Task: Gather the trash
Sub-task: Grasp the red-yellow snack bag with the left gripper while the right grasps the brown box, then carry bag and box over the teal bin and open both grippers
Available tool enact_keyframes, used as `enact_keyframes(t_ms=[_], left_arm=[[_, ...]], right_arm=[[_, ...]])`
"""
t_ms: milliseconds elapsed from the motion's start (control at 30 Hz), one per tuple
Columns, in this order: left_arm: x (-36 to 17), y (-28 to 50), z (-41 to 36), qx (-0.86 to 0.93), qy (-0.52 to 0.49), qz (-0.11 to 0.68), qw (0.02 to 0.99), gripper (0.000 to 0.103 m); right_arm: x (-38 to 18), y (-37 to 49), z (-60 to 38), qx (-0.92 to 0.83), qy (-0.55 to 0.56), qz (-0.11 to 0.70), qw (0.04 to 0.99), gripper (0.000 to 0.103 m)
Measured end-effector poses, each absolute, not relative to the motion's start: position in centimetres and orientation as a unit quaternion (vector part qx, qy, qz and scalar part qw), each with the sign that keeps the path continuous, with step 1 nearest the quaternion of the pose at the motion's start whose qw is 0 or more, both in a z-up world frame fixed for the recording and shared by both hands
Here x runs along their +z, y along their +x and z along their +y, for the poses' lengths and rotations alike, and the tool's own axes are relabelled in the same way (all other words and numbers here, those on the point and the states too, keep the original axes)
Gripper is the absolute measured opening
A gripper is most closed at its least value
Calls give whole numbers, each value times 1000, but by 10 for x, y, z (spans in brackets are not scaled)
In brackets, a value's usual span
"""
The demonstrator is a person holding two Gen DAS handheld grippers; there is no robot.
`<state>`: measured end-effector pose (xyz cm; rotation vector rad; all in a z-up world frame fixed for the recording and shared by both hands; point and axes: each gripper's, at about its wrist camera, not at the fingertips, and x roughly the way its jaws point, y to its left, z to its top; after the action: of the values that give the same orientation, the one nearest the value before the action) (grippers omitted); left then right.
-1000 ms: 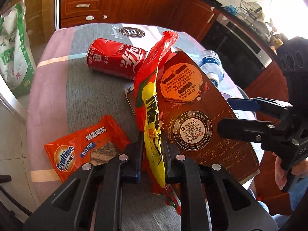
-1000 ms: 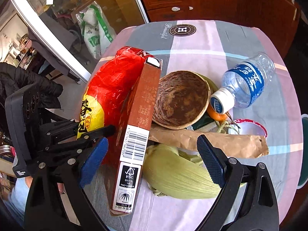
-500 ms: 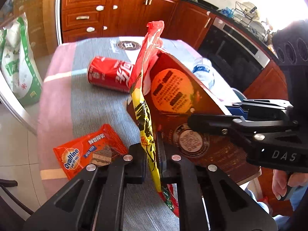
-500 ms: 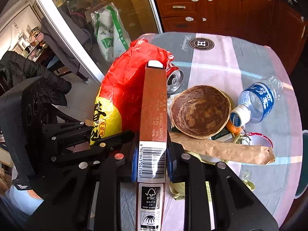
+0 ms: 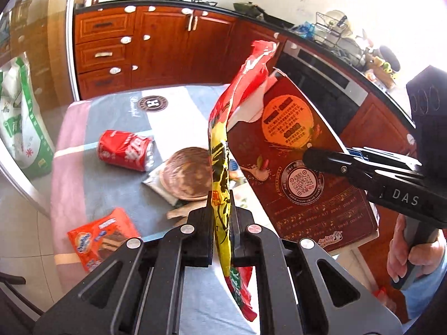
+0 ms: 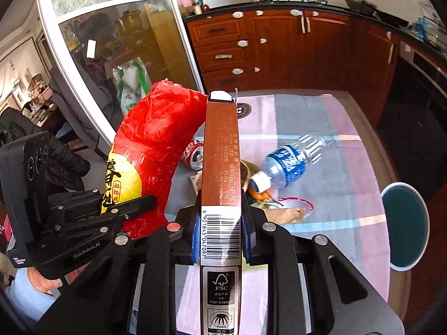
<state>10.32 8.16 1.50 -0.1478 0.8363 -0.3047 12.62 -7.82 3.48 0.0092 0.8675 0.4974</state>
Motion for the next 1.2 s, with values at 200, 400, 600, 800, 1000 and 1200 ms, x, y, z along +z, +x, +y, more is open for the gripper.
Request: enact_keyframes(t_ms=[200,400,600,800,1000,1200], left_arm=[[30,107,28,-177,-52,398,899,8],[41,121,-35,-210,-30,396,893,8],[43,142,-100,-242,1,407,881,8],[31,171,-174,-276,40,430,859,8],[0,203,-249,-309,68,471,824,8],[-42,229,-303,-320,84,514,791,8]], right_arm=[[39,119,-143,200,42,398,894,21],[48,115,-209,160,85,377,908,21],[48,113,-275,121,128,361,916,21],[35,117,-338,81,163,358,916,21],[7,127,-402,28,179,393,902,21],[-31,149,-445,-5,182,443,878,21]])
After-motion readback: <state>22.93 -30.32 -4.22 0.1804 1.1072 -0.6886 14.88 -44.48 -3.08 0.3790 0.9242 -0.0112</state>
